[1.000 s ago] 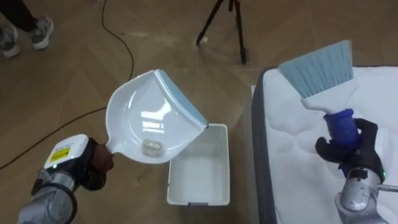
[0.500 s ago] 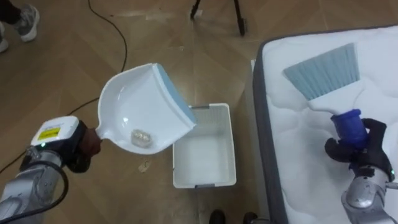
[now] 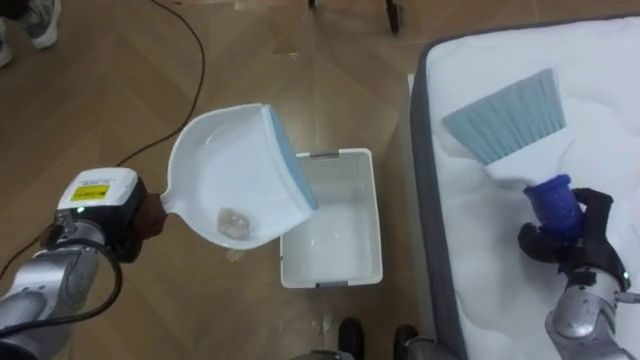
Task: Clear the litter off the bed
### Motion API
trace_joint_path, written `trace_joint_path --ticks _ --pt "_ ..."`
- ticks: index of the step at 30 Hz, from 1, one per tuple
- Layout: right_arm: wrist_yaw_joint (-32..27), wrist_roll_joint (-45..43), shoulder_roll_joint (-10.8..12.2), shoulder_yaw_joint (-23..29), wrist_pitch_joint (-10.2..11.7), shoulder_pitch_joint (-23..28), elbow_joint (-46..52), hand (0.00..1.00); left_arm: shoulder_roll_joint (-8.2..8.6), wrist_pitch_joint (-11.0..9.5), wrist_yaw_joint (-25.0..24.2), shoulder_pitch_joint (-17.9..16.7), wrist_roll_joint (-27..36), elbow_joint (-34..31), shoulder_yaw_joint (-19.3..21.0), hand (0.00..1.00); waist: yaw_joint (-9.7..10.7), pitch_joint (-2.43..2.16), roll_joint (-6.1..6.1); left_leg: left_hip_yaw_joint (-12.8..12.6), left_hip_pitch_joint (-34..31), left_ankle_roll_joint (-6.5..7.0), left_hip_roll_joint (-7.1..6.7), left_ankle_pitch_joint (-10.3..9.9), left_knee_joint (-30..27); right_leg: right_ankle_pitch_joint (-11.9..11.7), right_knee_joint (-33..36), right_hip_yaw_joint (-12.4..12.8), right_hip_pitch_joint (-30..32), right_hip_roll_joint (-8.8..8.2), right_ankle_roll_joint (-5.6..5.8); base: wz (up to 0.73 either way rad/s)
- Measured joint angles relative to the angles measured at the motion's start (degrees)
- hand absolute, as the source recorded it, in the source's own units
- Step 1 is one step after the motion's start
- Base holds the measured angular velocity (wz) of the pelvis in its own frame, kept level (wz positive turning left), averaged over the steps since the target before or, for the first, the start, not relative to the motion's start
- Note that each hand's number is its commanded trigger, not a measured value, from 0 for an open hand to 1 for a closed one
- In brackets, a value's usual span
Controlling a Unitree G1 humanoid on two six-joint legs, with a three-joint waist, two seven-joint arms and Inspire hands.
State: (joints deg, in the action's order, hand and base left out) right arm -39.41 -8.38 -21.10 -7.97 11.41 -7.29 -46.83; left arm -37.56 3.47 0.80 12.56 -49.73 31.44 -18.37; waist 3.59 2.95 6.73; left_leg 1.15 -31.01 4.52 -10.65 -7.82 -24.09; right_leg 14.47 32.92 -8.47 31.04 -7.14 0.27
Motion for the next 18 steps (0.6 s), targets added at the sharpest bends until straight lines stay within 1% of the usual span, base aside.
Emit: trace_joint_path --ticks 2,3,4,5,6,9,12,14,17,18 --pt "-0.88 0.00 0.00 -0.36 0.00 0.01 0.01 0.00 -0.15 0.06 -0.59 0.16 0.05 -0.01 -0.07 1.00 0.33 -0.05 0.36 0.07 -0.01 0.42 -0.05 0.21 0.18 0.00 0.08 -0.02 0.07 -0.02 0.00 0.04" --pt "-1.56 0.00 -0.01 -0.48 0.06 -0.02 0.02 0.00 -0.25 0.10 -1.08 0.42 0.05 -0.03 -0.07 1.00 0.55 -0.03 0.69 0.07 -0.01 1.66 -0.05 0.48 0.38 0.01 0.22 -0.03 0.22 0.02 -0.01 0.00" --pt "-1.99 0.03 -0.03 -0.77 0.06 -0.09 0.02 0.00 -0.45 0.11 -1.50 0.59 0.05 -0.03 -0.07 1.00 0.63 -0.07 0.91 0.04 -0.08 3.82 -0.06 0.77 0.56 0.10 0.73 0.16 0.73 0.13 -0.01 -0.03" --pt "-2.10 0.04 -0.03 -0.95 0.06 -0.09 0.02 0.00 -0.59 0.13 -1.52 0.66 0.05 -0.03 -0.08 1.00 0.78 -0.07 1.02 0.01 -0.18 4.93 -0.10 0.92 0.57 0.25 1.07 0.26 1.00 0.14 -0.04 -0.05" --pt "-2.29 0.06 -0.04 -1.37 0.04 -0.01 0.01 0.00 -0.79 0.13 -1.53 0.86 0.04 -0.05 -0.12 1.00 0.93 -0.05 1.07 -0.13 -0.42 5.19 -0.13 1.03 0.56 0.31 1.36 0.49 1.41 0.10 -0.04 -0.04" --pt "-2.39 0.08 -0.04 -2.31 0.03 0.11 -0.01 0.00 -1.44 0.14 -1.55 1.09 0.02 -0.10 -1.06 1.00 1.13 -0.07 1.34 -0.55 -0.64 5.33 -0.14 1.12 0.55 0.32 1.94 0.80 2.00 -0.03 -0.04 -0.05" --pt "-2.39 0.07 0.00 -2.35 0.03 0.06 -0.12 0.00 -1.47 0.13 -1.76 1.09 0.02 -0.13 -1.36 1.00 1.13 -0.12 1.74 -0.82 -0.65 5.35 -0.15 1.12 0.61 0.33 2.19 1.09 2.24 -0.07 -0.04 -0.04" --pt "-2.39 0.08 0.04 -2.36 0.00 -0.08 -0.37 0.00 -1.53 0.19 -2.31 1.09 0.03 -0.15 -1.41 1.00 1.17 -0.13 1.76 -1.06 -0.66 5.40 -0.34 1.15 0.63 0.53 3.19 1.17 2.81 -0.45 -0.03 0.00" --pt "-2.39 0.16 0.04 -2.38 -0.15 -0.15 -0.38 0.00 -2.01 0.53 -3.29 1.07 0.04 -0.54 -2.23 1.00 1.18 -0.16 1.79 -1.77 -1.24 5.48 -0.59 1.20 0.44 0.90 4.65 1.87 4.14 -0.84 0.05 -0.03" --pt "-2.39 0.37 0.05 -2.64 -0.32 -0.17 -0.30 0.00 -2.09 1.04 -4.00 1.07 0.04 -0.62 -2.68 1.00 1.23 -0.16 1.79 -2.07 -1.51 5.57 -0.70 1.25 0.40 1.03 5.06 2.09 4.60 -0.99 0.05 -0.07"
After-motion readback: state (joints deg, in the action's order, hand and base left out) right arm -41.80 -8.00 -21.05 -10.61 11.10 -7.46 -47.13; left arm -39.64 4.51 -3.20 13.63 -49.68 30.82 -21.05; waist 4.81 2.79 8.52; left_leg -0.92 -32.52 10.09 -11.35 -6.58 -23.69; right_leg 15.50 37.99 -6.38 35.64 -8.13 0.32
